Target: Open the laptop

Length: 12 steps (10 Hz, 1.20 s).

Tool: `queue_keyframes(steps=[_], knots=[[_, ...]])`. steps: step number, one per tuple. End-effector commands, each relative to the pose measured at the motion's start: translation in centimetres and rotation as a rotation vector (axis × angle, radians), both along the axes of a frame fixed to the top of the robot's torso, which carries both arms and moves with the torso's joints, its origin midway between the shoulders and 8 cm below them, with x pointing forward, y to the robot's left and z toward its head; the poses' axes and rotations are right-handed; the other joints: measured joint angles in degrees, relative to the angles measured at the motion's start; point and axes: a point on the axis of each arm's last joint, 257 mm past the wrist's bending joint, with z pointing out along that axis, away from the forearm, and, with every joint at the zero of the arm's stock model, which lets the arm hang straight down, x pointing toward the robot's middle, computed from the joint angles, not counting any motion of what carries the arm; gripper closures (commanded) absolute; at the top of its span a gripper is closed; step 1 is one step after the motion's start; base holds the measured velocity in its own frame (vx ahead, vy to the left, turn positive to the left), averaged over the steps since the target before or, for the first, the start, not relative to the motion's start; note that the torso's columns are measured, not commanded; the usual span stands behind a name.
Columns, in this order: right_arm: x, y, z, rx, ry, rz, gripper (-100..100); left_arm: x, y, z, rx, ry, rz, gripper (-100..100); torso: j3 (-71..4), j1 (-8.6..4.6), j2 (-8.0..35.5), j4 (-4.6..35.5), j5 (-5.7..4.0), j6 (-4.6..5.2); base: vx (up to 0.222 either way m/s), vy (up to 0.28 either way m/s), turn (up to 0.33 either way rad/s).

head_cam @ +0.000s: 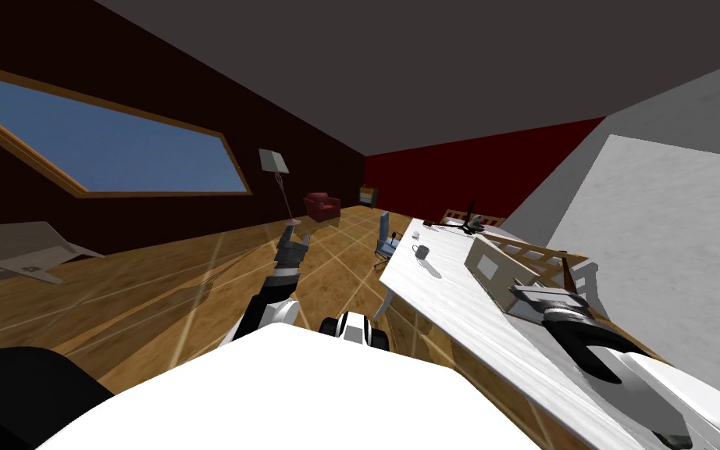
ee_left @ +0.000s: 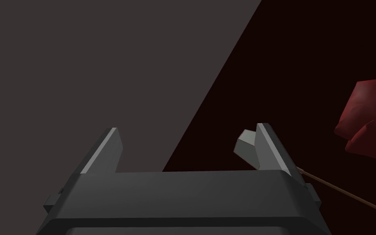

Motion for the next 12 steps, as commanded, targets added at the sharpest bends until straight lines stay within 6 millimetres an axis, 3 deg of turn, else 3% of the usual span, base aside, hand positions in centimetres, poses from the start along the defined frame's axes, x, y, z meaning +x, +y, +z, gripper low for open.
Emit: queue_keyframes(steps=[1,3,11,12], knots=[[0.5,-0.1,0.5,0.088,-0.07,-0.003,100,0.0,0.0,0.0,0.0,0.0,0.0,0,0.0,-0.01,0.0,0.0,0.02,0.0,-0.04,-0.103,-0.015],[0.7,0.5,-0.8,0.151,-0.102,0.001,100,0.0,0.0,0.0,0.0,0.0,0.0,0,-0.1,0.22,-0.2,-0.1,0.04,-0.11,-0.016,-0.065,-0.027],[3.0,3.7,-4.6,0.453,-0.292,0.026,100,0.0,0.0,0.0,0.0,0.0,0.0,0,-0.1,-1.15,-0.2,-0.4,-0.9,0.46,-0.042,-0.093,-0.026],[3.6,3.8,-2.8,0.419,-0.296,0.05,100,0.0,0.0,0.0,0.0,0.0,0.0,0,-0.1,-1.29,-0.2,-0.5,-0.95,0.45,-0.021,-0.025,0.019]])
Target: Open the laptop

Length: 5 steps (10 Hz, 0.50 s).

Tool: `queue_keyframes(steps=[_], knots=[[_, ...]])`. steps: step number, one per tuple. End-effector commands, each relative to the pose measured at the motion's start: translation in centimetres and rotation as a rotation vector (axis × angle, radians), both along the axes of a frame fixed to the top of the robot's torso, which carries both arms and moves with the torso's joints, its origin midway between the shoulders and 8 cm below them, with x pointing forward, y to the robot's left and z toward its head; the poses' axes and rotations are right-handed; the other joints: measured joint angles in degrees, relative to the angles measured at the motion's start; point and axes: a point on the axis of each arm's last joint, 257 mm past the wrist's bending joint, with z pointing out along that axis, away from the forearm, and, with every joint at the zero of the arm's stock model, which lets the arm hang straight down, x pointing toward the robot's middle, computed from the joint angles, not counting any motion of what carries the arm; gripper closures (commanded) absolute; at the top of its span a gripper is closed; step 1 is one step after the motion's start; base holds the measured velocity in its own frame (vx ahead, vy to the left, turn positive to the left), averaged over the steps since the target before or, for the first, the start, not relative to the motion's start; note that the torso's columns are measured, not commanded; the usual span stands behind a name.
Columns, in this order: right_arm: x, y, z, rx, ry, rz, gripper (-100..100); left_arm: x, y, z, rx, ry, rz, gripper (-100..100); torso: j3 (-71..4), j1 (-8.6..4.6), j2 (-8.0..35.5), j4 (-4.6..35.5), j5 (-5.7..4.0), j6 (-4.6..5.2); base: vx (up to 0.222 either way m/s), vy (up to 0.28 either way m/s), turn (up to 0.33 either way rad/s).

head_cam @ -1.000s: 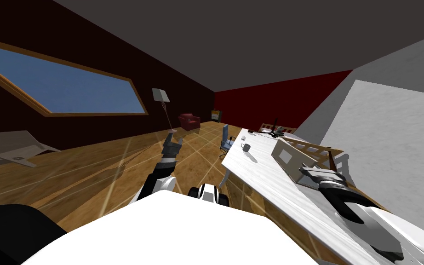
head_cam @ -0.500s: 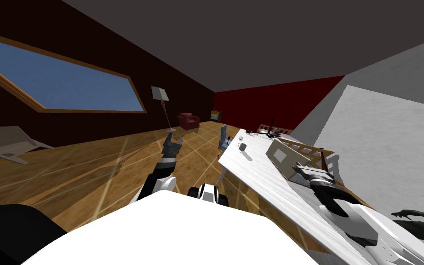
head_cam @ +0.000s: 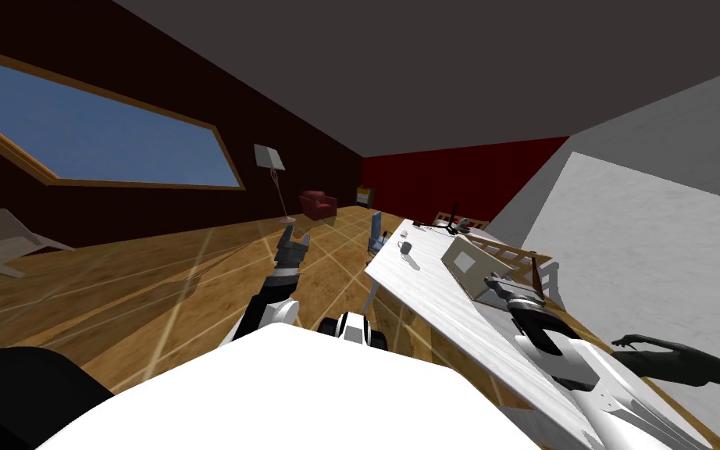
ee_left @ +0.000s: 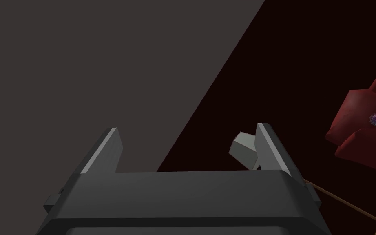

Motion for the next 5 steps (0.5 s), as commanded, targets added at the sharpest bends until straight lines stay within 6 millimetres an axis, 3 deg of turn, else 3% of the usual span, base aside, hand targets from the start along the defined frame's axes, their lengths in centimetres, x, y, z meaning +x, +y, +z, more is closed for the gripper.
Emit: queue_keyframes(steps=[1,5], knots=[[0.3,1.2,-1.7,0.077,-0.038,0.02,100,0.0,0.0,0.0,0.0,0.0,0.0,0,-0.1,0.29,-0.1,0.1,0.21,-0.19,0.003,-0.066,-0.076],[0.3,2.4,-3.8,0.155,-0.069,0.032,100,0.0,0.0,0.0,0.0,0.0,0.0,0,-0.2,0.12,-0.3,-0.1,0.03,-0.19,0.016,-0.064,-0.063]])
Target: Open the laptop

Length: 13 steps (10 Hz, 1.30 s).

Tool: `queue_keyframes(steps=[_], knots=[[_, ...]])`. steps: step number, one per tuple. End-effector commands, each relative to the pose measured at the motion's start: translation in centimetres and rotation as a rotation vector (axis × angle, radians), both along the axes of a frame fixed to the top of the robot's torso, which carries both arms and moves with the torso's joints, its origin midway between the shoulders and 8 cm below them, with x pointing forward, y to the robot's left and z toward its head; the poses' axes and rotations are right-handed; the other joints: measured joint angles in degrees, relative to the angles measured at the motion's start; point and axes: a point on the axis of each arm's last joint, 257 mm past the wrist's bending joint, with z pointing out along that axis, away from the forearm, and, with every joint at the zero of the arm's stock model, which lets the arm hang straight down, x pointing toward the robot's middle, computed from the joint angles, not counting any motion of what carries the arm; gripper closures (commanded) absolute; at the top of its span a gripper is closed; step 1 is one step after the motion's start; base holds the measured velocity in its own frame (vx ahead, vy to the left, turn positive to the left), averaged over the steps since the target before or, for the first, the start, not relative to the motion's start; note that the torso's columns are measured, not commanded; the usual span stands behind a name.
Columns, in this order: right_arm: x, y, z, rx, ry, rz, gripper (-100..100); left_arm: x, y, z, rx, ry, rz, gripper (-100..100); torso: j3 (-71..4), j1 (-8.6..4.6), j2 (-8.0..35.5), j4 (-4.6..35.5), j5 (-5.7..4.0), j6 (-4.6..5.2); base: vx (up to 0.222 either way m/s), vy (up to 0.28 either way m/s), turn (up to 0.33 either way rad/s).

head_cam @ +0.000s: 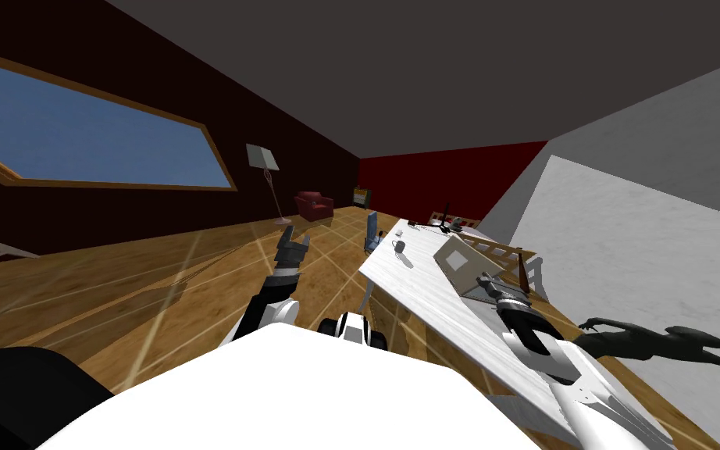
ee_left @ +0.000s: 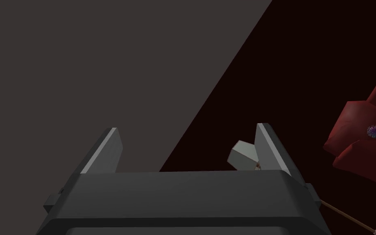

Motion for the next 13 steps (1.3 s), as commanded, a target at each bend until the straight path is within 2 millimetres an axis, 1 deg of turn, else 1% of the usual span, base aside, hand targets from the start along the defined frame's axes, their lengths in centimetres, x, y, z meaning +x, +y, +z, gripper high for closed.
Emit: queue_keyframes(steps=[1,2,3,4,5,6,7,8,9,10,11,12,13], knots=[[-0.4,0.9,-3.0,0.075,-0.001,-0.004,100,0.0,0.0,0.0,0.0,0.0,0.0,0,0.0,0.06,0.0,0.0,-0.07,-0.13,0.021,-0.06,-0.074],[-0.4,0.9,-3.0,0.075,-0.001,-0.004,100,0.0,0.0,0.0,0.0,0.0,0.0,0,0.0,0.05,-0.1,-0.1,-0.16,-0.19,0.01,-0.042,-0.033],[-0.4,1.6,-4.0,0.113,-0.017,0.002,100,0.0,0.0,0.0,0.0,0.0,0.0,0,0.0,0.22,-0.1,-0.1,-0.11,-0.31,0.005,-0.044,-0.056],[-0.4,1.6,-4.0,0.113,-0.017,0.002,100,0.0,0.0,0.0,0.0,0.0,0.0,0,0.0,0.32,-0.1,-0.1,-0.07,-0.31,0.009,-0.039,-0.041],[-0.4,2.3,-4.9,0.151,-0.033,0.008,100,0.0,0.0,0.0,0.0,0.0,0.0,0,0.0,0.42,-0.1,-0.1,-0.05,-0.39,0.017,-0.05,-0.057],[-0.4,2.3,-4.9,0.151,-0.033,0.008,100,0.0,0.0,0.0,0.0,0.0,0.0,0,0.0,0.43,-0.1,-0.1,-0.03,-0.35,0.013,-0.043,-0.038],[-0.4,3.0,-5.8,0.188,-0.05,0.014,100,0.0,0.0,0.0,0.0,0.0,0.0,0,0.0,0.47,-0.1,-0.1,-0.05,-0.45,0.005,-0.048,-0.08],[-0.4,3.0,-5.8,0.188,-0.05,0.014,100,0.0,0.0,0.0,0.0,0.0,0.0,0,0.0,0.56,-0.1,-0.1,0.01,-0.59,0.007,-0.044,-0.028],[-0.4,3.7,-6.7,0.226,-0.066,0.019,100,0.0,0.0,0.0,0.0,0.0,0.0,0,-0.1,0.67,-0.1,-0.1,0.04,-0.6,0.013,-0.051,-0.038],[-0.3,3.8,-6.4,0.223,-0.07,0.022,100,0.0,0.0,0.0,0.0,0.0,0.0,0,0.0,0.75,0.0,0.0,0.12,-0.5,0.01,-0.036,-0.044],[-0.4,3.7,-6.7,0.226,-0.066,0.019,100,0.0,0.0,0.0,0.0,0.0,0.0,0,0.0,0.72,-0.1,0.0,0.13,-0.58,0.002,-0.01,-0.004],[-0.3,4.5,-7.5,0.263,-0.083,0.024,100,0.0,0.0,0.0,0.0,0.0,0.0,0,-0.1,0.72,-0.1,-0.1,0.11,-0.61,0.003,-0.022,-0.057],[-0.2,3.8,-5.9,0.231,-0.098,0.023,100,0.0,0.0,0.0,0.0,0.0,0.0,0,-0.1,0.67,-0.1,-0.1,0.12,-0.62,-0.006,-0.011,-0.043]])
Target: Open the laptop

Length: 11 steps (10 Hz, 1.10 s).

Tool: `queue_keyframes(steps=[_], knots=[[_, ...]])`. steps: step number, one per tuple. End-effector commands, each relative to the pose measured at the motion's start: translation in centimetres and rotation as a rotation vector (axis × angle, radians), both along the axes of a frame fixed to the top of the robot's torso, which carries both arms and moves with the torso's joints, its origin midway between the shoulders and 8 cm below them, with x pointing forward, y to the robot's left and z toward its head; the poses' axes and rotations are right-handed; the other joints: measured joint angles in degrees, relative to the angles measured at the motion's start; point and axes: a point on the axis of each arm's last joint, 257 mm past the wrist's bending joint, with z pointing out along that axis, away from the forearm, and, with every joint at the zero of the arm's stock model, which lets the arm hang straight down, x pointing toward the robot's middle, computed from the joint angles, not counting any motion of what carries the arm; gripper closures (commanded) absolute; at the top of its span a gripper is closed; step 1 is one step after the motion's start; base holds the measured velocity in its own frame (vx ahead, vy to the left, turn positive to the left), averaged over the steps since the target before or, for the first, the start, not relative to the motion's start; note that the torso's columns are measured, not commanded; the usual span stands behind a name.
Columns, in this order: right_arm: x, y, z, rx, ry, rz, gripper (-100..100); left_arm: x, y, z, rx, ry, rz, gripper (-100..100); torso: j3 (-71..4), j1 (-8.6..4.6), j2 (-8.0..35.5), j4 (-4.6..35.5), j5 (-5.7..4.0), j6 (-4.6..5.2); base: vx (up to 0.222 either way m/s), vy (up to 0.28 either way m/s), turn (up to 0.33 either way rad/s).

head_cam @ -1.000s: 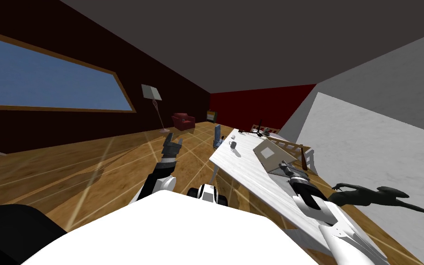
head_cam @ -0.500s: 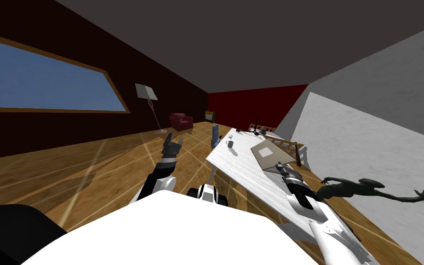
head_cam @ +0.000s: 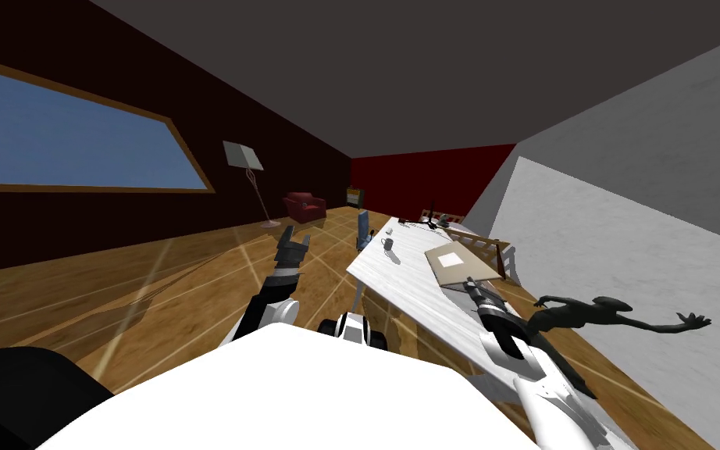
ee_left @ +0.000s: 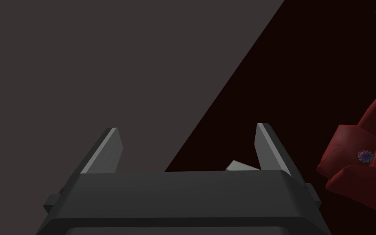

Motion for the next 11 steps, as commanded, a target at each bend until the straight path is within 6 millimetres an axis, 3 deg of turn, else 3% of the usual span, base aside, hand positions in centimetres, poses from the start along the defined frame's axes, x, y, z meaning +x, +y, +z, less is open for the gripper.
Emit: queue_keyframes(steps=[1,2,3,5,11], knots=[[-0.4,1.7,-2.3,0.081,-0.029,0.017,100,0.0,0.0,0.0,0.0,0.0,0.0,0,0.0,0.05,0.0,0.2,0.26,-0.03,0.031,-0.064,-0.096],[-0.6,2.6,-3.4,0.119,-0.042,0.024,100,0.0,0.0,0.0,0.0,0.0,0.0,0,0.0,0.01,0.0,0.1,0.18,0.01,0.045,-0.111,-0.083],[0.3,0.7,-0.1,0.073,-0.05,0.007,-100,0.0,0.0,0.0,0.0,0.0,0.0,0,0.0,-0.08,0.0,0.0,-0.01,0.0,-0.035,-0.018,0.063],[0.6,0.1,0.6,0.071,-0.049,0.001,-100,0.0,0.0,0.0,0.0,0.0,0.0,0,0.3,0.56,0.6,0.5,0.66,0.23,-0.052,0.039,0.044],[2.1,-2.8,4.6,0.057,-0.051,-0.034,-100,0.0,0.0,0.0,0.0,0.0,0.0,0,0.3,0.58,0.7,0.7,0.9,0.28,-0.061,0.034,0.052]])
